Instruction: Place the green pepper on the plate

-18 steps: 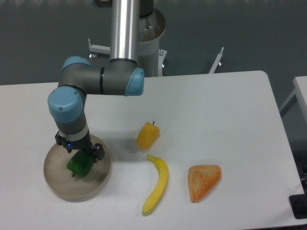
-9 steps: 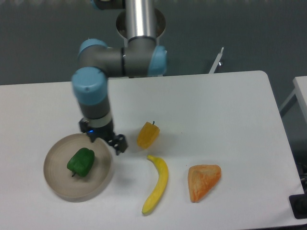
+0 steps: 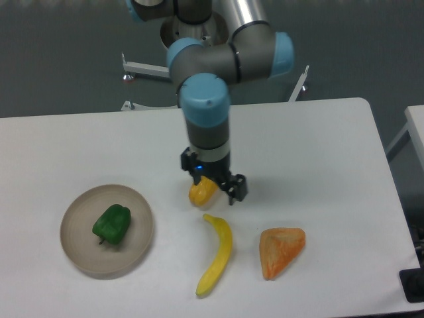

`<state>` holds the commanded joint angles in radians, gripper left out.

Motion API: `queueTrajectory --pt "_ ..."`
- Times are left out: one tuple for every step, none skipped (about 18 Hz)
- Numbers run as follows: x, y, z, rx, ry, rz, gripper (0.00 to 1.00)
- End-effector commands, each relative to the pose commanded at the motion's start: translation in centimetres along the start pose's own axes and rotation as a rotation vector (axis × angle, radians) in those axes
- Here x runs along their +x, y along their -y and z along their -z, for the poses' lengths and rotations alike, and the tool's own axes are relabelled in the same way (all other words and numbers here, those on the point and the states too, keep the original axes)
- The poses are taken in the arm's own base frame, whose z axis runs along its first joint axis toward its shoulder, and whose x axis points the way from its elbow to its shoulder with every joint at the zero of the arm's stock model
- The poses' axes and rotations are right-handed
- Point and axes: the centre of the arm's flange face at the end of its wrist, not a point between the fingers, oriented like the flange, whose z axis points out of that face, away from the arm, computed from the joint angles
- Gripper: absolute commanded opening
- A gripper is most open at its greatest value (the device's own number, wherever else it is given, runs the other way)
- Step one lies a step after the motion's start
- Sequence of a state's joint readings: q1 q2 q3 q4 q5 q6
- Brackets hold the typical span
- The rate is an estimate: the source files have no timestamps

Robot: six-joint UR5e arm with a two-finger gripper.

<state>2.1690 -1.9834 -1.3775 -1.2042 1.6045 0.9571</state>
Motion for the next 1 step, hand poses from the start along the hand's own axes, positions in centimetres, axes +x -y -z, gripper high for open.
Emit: queueTrajectory --pt "-0.04 0.01 -0.09 -0.001 0.001 0.0 1.0"
